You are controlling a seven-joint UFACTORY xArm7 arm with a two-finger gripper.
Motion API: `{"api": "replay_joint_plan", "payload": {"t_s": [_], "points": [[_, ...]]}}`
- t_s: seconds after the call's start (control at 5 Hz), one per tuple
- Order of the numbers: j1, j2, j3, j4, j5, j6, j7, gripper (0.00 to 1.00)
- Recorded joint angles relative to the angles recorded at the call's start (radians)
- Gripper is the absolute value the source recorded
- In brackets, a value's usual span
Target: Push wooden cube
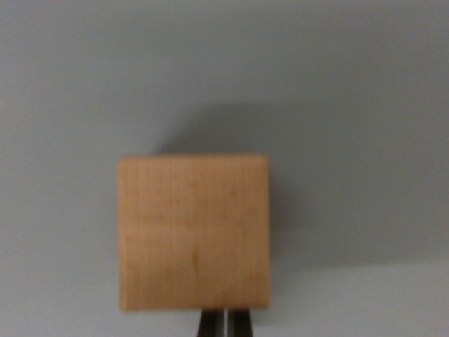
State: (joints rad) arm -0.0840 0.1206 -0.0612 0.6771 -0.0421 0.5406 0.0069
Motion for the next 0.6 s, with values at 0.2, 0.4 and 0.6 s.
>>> {"api": "replay_joint_plan", "payload": {"t_s": [0.2,0.4,0.6], "points": [[0.0000,0.000,0.000,0.000,0.0000,0.000,0.000,1.00],[0.0019,0.033,0.002,0.047,0.0034,0.014,0.001,1.00],[0.0019,0.033,0.002,0.047,0.0034,0.014,0.001,1.00]]}}
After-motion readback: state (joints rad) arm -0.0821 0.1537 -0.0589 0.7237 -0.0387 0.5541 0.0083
